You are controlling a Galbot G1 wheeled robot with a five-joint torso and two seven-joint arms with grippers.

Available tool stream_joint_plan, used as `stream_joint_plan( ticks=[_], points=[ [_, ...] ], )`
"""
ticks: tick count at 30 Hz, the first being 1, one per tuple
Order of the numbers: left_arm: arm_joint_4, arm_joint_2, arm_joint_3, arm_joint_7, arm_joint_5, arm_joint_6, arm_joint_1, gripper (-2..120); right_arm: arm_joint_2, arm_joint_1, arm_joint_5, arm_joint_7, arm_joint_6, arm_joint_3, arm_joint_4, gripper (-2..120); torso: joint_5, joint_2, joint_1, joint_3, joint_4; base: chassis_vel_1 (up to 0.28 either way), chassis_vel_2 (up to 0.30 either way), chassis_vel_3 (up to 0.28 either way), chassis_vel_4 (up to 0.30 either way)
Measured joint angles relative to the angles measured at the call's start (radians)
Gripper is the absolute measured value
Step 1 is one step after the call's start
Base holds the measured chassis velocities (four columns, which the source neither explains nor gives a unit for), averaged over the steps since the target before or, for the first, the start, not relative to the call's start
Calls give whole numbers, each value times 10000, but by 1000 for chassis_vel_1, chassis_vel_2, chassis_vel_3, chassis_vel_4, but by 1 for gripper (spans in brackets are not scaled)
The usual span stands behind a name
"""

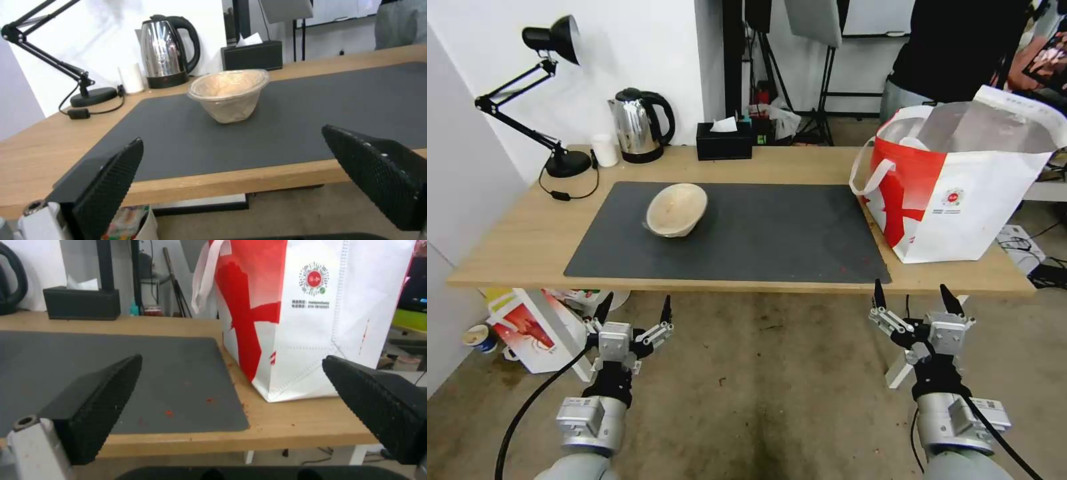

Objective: Pick up the trash from the table and place it into the takeout bag.

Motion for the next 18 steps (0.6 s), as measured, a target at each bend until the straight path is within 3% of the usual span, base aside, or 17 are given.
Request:
stream_joint_plan(
  ticks=[18],
  points=[
    [0,0,0,0,0,0,0,100,-4,-106,33,35,-117,-193,-74,100,0,0,0,0,-1,0,0,0,0]
  ],
)
